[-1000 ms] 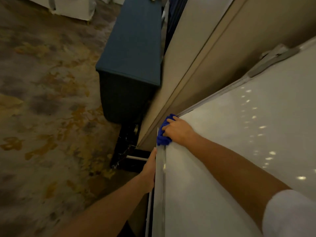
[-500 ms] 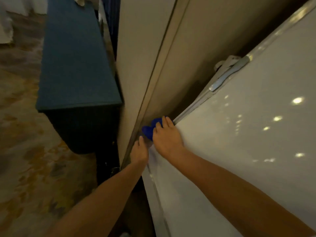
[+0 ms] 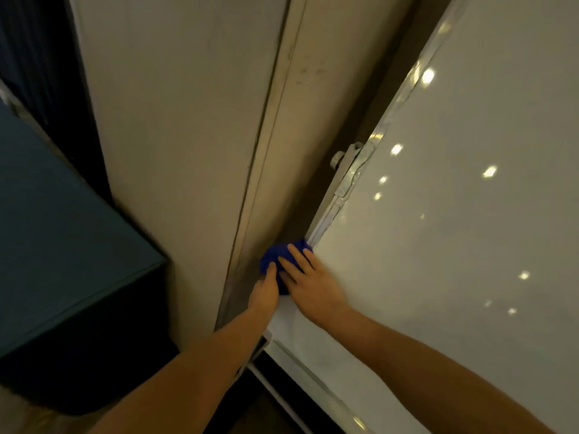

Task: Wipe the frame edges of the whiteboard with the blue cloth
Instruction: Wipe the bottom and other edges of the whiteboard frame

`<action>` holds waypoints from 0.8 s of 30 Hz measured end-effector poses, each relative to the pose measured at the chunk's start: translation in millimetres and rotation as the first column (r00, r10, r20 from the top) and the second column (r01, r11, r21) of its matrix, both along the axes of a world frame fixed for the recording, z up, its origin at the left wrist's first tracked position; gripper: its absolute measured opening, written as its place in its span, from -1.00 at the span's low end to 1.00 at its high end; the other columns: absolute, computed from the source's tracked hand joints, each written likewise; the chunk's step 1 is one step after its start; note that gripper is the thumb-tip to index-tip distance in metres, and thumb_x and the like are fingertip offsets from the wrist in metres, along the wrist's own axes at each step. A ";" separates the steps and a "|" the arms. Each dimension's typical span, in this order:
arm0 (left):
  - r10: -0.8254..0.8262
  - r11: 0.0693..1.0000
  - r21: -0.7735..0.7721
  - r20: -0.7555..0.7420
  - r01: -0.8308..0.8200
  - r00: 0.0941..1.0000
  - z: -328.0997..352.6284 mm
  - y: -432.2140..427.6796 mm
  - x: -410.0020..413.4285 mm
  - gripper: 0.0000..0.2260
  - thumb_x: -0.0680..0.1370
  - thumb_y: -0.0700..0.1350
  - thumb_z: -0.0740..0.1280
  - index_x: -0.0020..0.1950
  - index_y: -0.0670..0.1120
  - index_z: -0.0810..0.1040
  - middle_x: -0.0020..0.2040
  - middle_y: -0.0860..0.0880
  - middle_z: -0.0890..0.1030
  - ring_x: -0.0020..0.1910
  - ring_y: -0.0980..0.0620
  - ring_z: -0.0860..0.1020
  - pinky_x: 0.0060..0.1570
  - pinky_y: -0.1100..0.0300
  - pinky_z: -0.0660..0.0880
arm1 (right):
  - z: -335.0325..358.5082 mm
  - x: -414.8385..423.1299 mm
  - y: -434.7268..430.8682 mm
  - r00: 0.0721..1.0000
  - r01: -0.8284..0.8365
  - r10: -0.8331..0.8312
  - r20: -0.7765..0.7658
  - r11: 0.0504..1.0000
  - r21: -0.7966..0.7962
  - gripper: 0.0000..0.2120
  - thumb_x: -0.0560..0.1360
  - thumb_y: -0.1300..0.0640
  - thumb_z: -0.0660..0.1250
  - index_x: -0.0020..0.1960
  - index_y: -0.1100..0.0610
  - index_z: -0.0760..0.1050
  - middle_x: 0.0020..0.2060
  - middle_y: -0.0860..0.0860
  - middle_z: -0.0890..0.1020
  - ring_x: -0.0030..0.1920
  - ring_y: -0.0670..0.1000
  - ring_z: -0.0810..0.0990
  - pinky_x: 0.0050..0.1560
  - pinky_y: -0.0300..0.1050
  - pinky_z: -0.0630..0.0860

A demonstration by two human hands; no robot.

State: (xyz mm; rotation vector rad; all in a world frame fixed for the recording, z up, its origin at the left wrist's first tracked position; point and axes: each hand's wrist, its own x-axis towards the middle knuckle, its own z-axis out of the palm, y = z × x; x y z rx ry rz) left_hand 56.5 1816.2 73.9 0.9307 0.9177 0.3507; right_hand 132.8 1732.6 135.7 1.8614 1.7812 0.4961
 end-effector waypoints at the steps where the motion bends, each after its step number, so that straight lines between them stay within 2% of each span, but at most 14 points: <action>1: -0.045 0.998 0.041 -0.005 0.045 0.999 3.8 2.7 -1.5 -0.38 0.54 0.33 0.11 0.41 -0.06 0.45 0.36 -0.18 0.51 0.29 -0.18 0.49 0.37 -0.12 0.37 | 14.4 6.4 4.9 0.999 0.031 -0.034 0.043 0.997 0.070 -0.50 0.61 0.05 0.11 0.52 0.14 0.20 0.57 0.13 0.10 0.55 0.26 -0.13 0.51 0.19 -0.24; 4: -0.192 0.958 0.198 -0.099 0.208 0.976 13.0 2.2 -7.5 -0.32 0.50 0.40 0.06 0.45 -0.01 0.39 0.43 -0.12 0.44 0.34 -0.14 0.44 0.35 -0.04 0.34 | 66.1 27.1 8.4 0.987 0.134 -0.155 0.041 0.936 0.325 -0.48 0.57 0.03 0.19 0.49 0.15 0.26 0.56 0.13 0.15 0.55 0.26 -0.08 0.53 0.20 -0.16; 6: -0.237 0.919 0.296 -0.108 0.259 0.965 17.0 -1.3 -10.3 -0.43 0.51 0.39 0.07 0.30 0.03 0.48 0.31 -0.08 0.52 0.14 -0.02 0.50 0.16 0.05 0.40 | 77.2 27.4 1.9 0.985 0.160 -0.169 -0.015 0.896 0.414 -0.49 0.55 0.00 0.22 0.46 0.14 0.32 0.55 0.12 0.18 0.55 0.25 -0.08 0.53 0.20 -0.13; 8: -0.259 0.874 0.406 -0.074 0.267 0.963 19.4 -4.2 -13.6 -0.62 0.54 0.31 0.14 0.14 0.08 0.50 0.13 -0.03 0.58 -0.09 0.15 0.50 -0.09 0.20 0.40 | 58.0 13.1 -7.3 0.989 0.146 -0.137 -0.050 0.927 0.347 -0.49 0.55 -0.04 0.23 0.45 0.12 0.34 0.54 0.12 0.22 0.55 0.27 -0.07 0.53 0.22 -0.09; 10: -0.281 0.816 0.514 -0.049 0.266 0.958 17.9 -8.6 -14.2 -0.79 0.60 0.10 0.21 0.15 0.06 0.49 0.08 -0.04 0.61 -0.18 0.26 0.47 -0.27 0.40 0.35 | 31.0 -3.4 -18.4 0.991 0.129 -0.119 -0.068 0.977 0.170 -0.49 0.57 -0.08 0.17 0.48 0.06 0.31 0.53 0.10 0.25 0.56 0.25 -0.04 0.52 0.21 -0.04; 11: -0.302 0.793 0.544 -0.037 0.273 0.953 18.8 -10.4 -13.8 -0.84 0.60 0.04 0.23 0.16 0.08 0.47 0.06 -0.02 0.62 -0.19 0.27 0.48 -0.31 0.43 0.37 | 27.2 -3.9 -22.5 0.989 0.142 -0.136 -0.060 0.984 0.111 -0.50 0.59 -0.09 0.12 0.49 0.04 0.29 0.53 0.08 0.26 0.56 0.23 -0.03 0.52 0.19 -0.03; 13: -0.348 0.779 0.553 -0.010 0.295 0.938 25.2 -11.5 -11.1 -0.76 0.58 0.10 0.25 0.22 0.09 0.46 0.03 0.06 0.61 -0.11 0.25 0.53 -0.22 0.40 0.42 | 48.0 10.6 -23.9 0.984 0.176 -0.177 -0.007 0.973 0.147 -0.50 0.60 -0.12 0.07 0.48 0.05 0.31 0.52 0.06 0.27 0.56 0.22 0.01 0.51 0.19 -0.01; 16: -0.421 0.738 0.556 -0.066 0.384 0.905 44.1 -5.9 -4.6 -0.57 0.54 0.21 0.25 0.36 0.09 0.37 0.14 0.02 0.57 0.05 0.05 0.57 0.01 0.14 0.49 | 100.5 41.4 -26.9 0.959 0.239 -0.274 0.070 0.917 0.321 -0.47 0.60 -0.15 0.08 0.50 0.07 0.26 0.54 0.08 0.21 0.56 0.23 0.00 0.53 0.19 -0.06; 18: -0.475 0.685 0.578 -0.106 0.443 0.874 55.7 0.5 0.6 -0.55 0.53 0.23 0.24 0.38 0.12 0.32 0.12 0.05 0.52 0.03 0.08 0.54 -0.02 0.16 0.47 | 126.2 54.6 -27.9 0.938 0.296 -0.346 0.036 0.848 0.440 -0.43 0.61 -0.16 0.05 0.54 0.07 0.16 0.57 0.09 0.12 0.56 0.21 -0.05 0.53 0.17 -0.09; 20: -0.480 0.648 0.628 -0.102 0.431 0.871 68.4 5.9 5.9 -0.55 0.53 0.21 0.26 0.37 0.11 0.32 0.14 0.08 0.50 0.04 0.09 0.52 -0.04 0.19 0.45 | 129.5 52.2 -24.6 0.933 0.320 -0.359 -0.018 0.806 0.498 -0.41 0.61 -0.19 0.02 0.55 0.07 0.12 0.57 0.10 0.09 0.56 0.22 -0.09 0.53 0.18 -0.07; 22: -0.428 0.638 0.686 -0.062 0.350 0.902 78.6 9.3 9.9 -0.57 0.52 0.14 0.32 0.36 0.08 0.36 0.15 0.09 0.51 0.10 0.04 0.55 0.03 0.17 0.46 | 116.0 41.5 -22.3 0.965 0.246 -0.262 -0.011 0.887 0.391 -0.41 0.62 -0.22 -0.03 0.54 0.06 0.16 0.57 0.08 0.10 0.57 0.20 -0.11 0.53 0.19 -0.04; 24: -0.376 0.572 0.770 -0.059 0.282 0.925 85.2 8.4 13.8 -0.62 0.52 0.06 0.34 0.30 0.03 0.40 0.13 0.04 0.55 0.12 -0.03 0.56 0.09 0.15 0.48 | 108.7 39.3 -26.4 0.986 0.154 -0.165 0.030 0.961 0.232 -0.43 0.63 -0.22 -0.07 0.53 0.06 0.20 0.56 0.07 0.17 0.57 0.18 -0.06 0.53 0.18 -0.01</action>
